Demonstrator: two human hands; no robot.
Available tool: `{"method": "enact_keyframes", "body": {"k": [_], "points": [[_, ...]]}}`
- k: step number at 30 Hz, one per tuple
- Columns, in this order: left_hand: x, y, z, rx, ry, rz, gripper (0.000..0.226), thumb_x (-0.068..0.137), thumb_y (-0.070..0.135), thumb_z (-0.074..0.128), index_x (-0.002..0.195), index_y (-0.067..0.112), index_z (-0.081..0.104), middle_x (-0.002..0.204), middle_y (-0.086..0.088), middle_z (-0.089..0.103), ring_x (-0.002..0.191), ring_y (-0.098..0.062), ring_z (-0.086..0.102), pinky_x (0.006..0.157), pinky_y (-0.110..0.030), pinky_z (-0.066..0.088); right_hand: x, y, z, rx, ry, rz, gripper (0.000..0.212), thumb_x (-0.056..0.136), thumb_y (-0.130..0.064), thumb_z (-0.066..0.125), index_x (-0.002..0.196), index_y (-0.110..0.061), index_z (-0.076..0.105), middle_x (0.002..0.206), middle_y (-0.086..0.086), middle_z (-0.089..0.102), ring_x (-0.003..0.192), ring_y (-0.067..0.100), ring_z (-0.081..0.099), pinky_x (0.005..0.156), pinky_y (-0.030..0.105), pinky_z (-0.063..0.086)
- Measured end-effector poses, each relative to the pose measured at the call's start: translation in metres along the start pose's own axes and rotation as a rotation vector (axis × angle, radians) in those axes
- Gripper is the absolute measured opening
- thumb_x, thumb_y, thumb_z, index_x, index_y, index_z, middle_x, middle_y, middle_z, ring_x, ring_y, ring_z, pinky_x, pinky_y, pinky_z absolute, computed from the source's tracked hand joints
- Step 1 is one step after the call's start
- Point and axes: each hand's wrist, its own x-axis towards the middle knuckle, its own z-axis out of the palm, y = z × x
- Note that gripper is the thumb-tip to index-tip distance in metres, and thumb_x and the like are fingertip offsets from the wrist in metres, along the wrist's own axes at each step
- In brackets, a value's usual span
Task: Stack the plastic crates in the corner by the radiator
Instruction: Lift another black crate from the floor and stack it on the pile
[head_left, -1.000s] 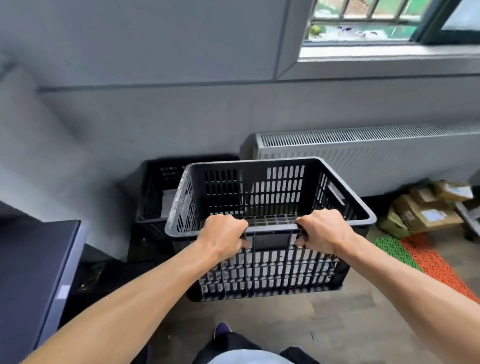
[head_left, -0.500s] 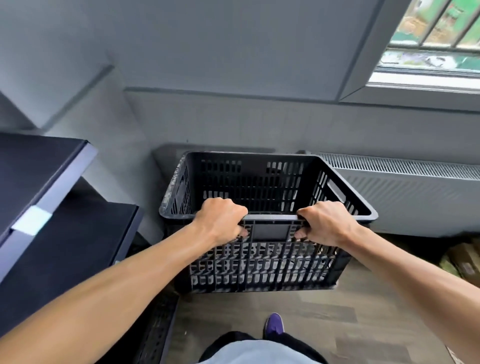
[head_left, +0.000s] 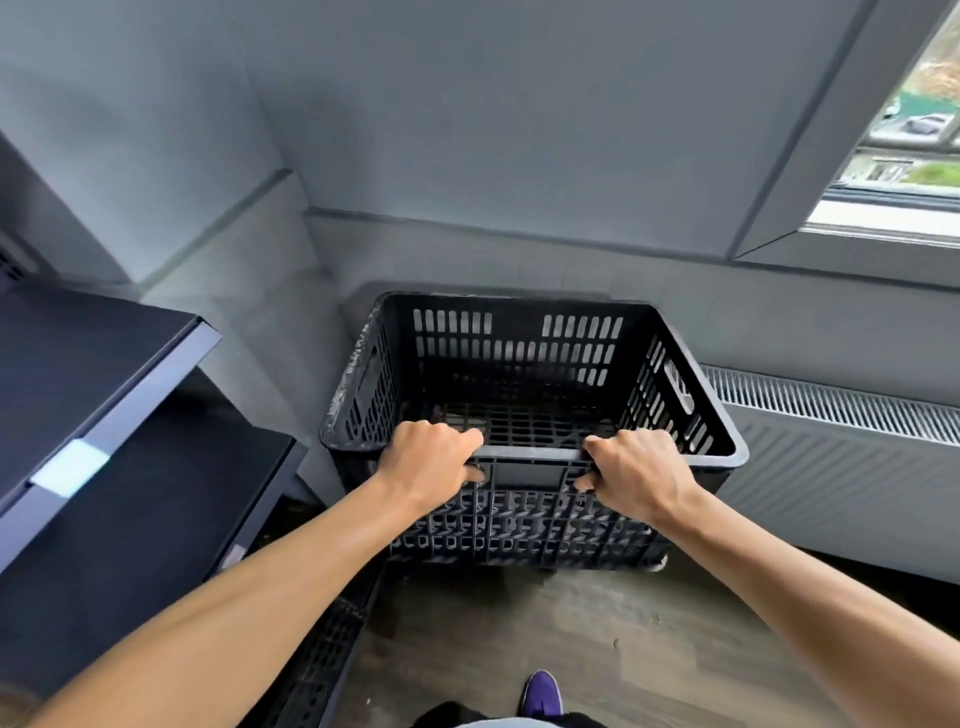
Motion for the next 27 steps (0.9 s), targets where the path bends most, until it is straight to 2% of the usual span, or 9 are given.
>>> {"method": "enact_keyframes", "body": {"k": [5, 12, 22, 24, 27], "points": [[0.016, -0.001, 0.009, 0.012, -0.012, -0.047, 0.043, 0.089, 0.060, 0.050, 0.104, 0.020, 0.056, 0.081, 0.002, 0.069, 0.078, -0.023, 0.068, 0.058, -0.030, 0.033, 0.021, 0.009, 0.017, 0.009, 0.019, -0.029, 0.035, 0.092, -0.050, 0.053, 0.102, -0.017, 0.060, 0.087, 0.004, 0.072, 0.085, 0.029, 0.070, 0.060, 0.034, 0.037], [0.047, -0.023, 0.024, -0.034, -0.002, -0.044, 0.040, 0.088, 0.058, 0.055, 0.097, 0.018, 0.057, 0.074, 0.002, 0.066, 0.073, -0.025, 0.068, 0.056, -0.029, 0.033, 0.058, 0.015, 0.033, 0.045, 0.029, -0.025, 0.033, 0.093, -0.047, 0.051, 0.106, -0.017, 0.057, 0.089, 0.004, 0.071, 0.086, 0.030, 0.069, 0.061, 0.035, 0.036], [0.104, -0.091, 0.067, -0.050, 0.043, 0.075, 0.035, 0.092, 0.054, 0.052, 0.102, 0.021, 0.056, 0.084, 0.002, 0.068, 0.079, -0.023, 0.068, 0.057, -0.029, 0.033, 0.128, -0.005, 0.050, 0.043, -0.001, 0.073, 0.031, 0.094, -0.046, 0.051, 0.104, -0.016, 0.056, 0.086, 0.003, 0.072, 0.082, 0.030, 0.070, 0.059, 0.035, 0.037], [0.115, -0.103, 0.076, -0.057, 0.066, 0.104, 0.034, 0.090, 0.054, 0.055, 0.098, 0.021, 0.057, 0.078, 0.003, 0.067, 0.073, -0.021, 0.068, 0.053, -0.029, 0.032, 0.138, -0.009, 0.054, 0.060, -0.010, 0.093, 0.031, 0.094, -0.046, 0.053, 0.102, -0.016, 0.057, 0.085, 0.003, 0.073, 0.080, 0.030, 0.070, 0.058, 0.035, 0.037], [0.128, -0.117, 0.095, -0.037, 0.069, 0.178, 0.038, 0.073, 0.055, 0.076, 0.082, 0.022, 0.061, 0.056, 0.005, 0.059, 0.047, -0.016, 0.061, 0.039, -0.025, 0.030, 0.150, -0.012, 0.065, 0.068, 0.001, 0.111, 0.031, 0.090, -0.046, 0.058, 0.096, -0.016, 0.058, 0.076, 0.000, 0.071, 0.069, 0.028, 0.070, 0.053, 0.033, 0.038]]}}
